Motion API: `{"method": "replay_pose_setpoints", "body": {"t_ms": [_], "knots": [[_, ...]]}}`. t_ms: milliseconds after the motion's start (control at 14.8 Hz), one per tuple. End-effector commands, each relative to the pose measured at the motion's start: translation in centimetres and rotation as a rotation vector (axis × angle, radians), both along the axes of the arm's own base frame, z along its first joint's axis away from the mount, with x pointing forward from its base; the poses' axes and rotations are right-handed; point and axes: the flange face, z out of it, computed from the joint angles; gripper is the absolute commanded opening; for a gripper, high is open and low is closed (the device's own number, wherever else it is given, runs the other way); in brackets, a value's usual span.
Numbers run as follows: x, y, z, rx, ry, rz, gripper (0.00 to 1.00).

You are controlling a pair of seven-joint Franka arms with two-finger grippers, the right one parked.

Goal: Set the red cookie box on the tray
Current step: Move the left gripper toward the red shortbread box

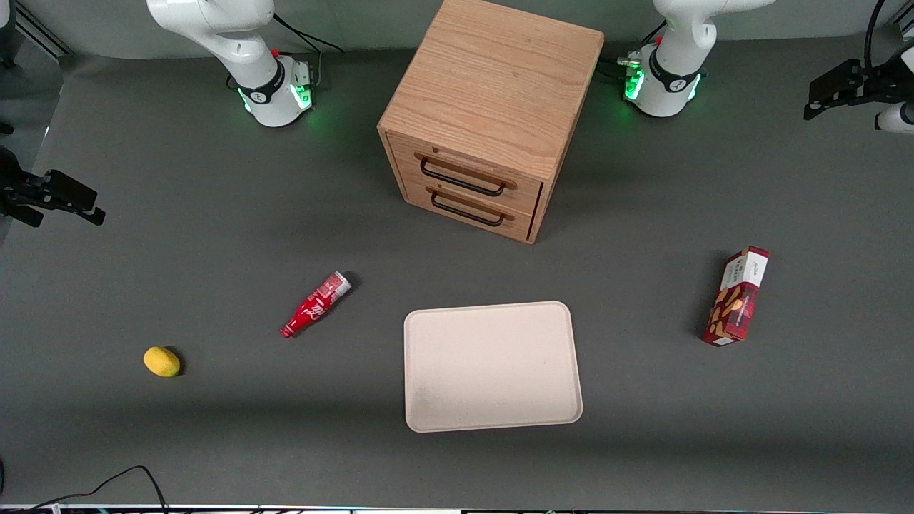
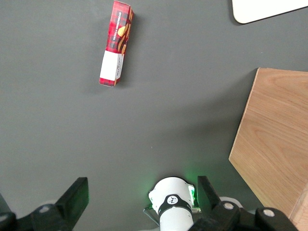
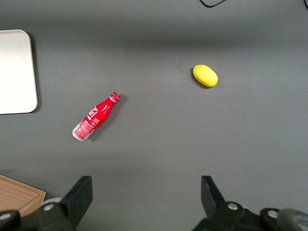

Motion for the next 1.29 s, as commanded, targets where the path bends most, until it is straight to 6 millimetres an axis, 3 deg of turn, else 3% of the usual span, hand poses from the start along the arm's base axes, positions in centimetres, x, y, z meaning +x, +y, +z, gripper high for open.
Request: {"method": "replay_pose_setpoints", "body": {"t_ms": [0,271,406,541,880,1218], "knots": [[0.2,0.4,0.5,-0.016,0.006,0.012,1.0],[2.2,1.3,1.3,-0.005,-0.018,-0.011,1.0],[3.3,3.5,1.0,-0.018,-0.028,-0.061,1.0],[4.7,5.8,-1.0,-0.016,-0.014,-0.14,1.0],[8.4,8.8,-11.0,-0.073,0.047,-0.341,1.0],[9.1,8.9,-25.5,-0.07,-0.053,-0.399,1.0]]}}
